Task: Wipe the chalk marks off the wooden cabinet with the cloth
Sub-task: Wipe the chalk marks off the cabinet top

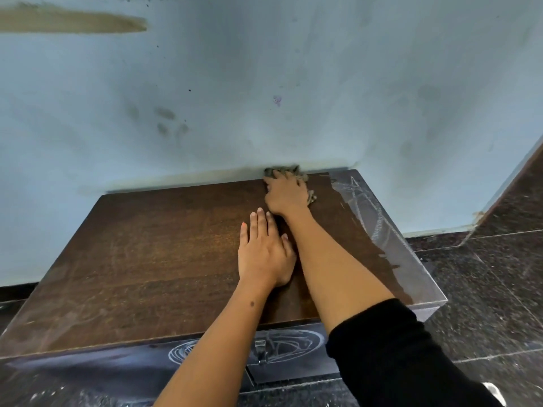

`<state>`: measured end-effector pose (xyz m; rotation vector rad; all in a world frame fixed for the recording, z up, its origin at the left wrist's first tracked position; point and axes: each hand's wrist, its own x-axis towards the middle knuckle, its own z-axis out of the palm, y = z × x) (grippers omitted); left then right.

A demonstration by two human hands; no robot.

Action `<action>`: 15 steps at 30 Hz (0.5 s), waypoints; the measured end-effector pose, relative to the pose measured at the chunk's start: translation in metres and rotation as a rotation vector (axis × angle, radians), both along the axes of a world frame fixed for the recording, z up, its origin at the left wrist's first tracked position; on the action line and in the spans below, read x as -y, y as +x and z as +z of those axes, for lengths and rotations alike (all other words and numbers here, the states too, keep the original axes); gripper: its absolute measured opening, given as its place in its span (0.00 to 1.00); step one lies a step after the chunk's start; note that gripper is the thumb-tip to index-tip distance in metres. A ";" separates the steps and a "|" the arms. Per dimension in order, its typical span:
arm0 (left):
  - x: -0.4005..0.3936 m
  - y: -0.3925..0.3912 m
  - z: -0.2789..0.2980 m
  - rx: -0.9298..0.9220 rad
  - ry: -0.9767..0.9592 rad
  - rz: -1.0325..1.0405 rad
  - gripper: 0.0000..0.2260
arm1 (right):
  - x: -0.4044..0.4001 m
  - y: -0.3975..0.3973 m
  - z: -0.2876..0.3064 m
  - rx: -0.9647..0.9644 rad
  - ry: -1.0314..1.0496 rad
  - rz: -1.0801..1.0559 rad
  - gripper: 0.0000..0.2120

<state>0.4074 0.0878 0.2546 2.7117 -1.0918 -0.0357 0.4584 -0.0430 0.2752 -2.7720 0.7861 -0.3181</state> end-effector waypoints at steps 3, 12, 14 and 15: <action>-0.002 0.003 -0.001 -0.016 0.006 -0.012 0.27 | 0.009 0.004 0.001 -0.047 0.021 0.159 0.20; 0.001 0.001 -0.002 0.001 0.010 0.007 0.27 | 0.042 -0.011 -0.004 -0.036 -0.021 -0.120 0.23; 0.000 0.000 -0.001 -0.006 0.016 0.006 0.27 | 0.021 -0.001 -0.004 -0.028 -0.035 -0.004 0.23; 0.000 0.001 0.000 -0.009 0.018 0.003 0.27 | 0.015 0.002 -0.005 -0.023 -0.033 0.061 0.23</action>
